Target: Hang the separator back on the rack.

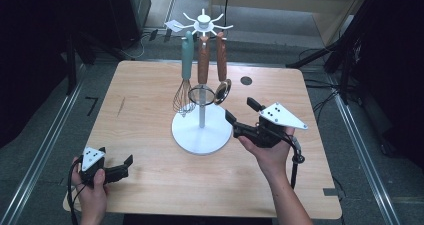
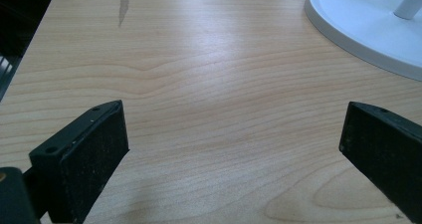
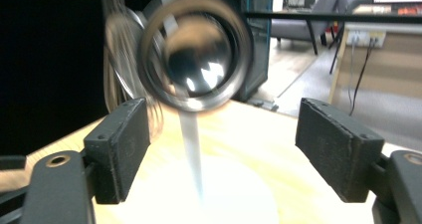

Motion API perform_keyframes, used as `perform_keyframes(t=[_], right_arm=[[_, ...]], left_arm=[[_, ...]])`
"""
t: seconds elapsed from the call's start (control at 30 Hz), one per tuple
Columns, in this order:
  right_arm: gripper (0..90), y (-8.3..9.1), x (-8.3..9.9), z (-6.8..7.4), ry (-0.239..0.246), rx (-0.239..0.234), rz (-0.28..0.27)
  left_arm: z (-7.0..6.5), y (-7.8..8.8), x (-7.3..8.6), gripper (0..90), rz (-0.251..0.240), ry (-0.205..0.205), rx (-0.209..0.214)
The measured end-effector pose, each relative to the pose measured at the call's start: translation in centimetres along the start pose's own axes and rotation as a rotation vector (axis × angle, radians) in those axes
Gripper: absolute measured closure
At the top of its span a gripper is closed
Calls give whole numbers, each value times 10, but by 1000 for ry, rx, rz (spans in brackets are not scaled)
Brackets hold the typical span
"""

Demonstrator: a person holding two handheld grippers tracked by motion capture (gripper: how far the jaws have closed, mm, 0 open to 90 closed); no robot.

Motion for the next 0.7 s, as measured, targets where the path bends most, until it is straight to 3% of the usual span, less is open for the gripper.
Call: perform_keyframes(t=[0.17, 0.5, 0.7], right_arm=[[200, 10, 27, -10, -11, 44, 45], [184, 25, 69, -17, -18, 76, 97], [182, 33, 87, -19, -36, 67, 124]], left_arm=[[0, 0, 0, 0, -10, 5, 3], [1, 1, 0, 0, -13, 7, -1], [1, 2, 0, 0, -19, 13, 1]])
Point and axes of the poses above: each handheld gripper's, and its own axes: y roughly backward along the jaws, x roughly out of its underside, z roughly to its left, the point moved 1 cm from there along -y, roughly forward along the jaws, and after that the axes turned 13 degrees about -z, right-handed, at the moved point
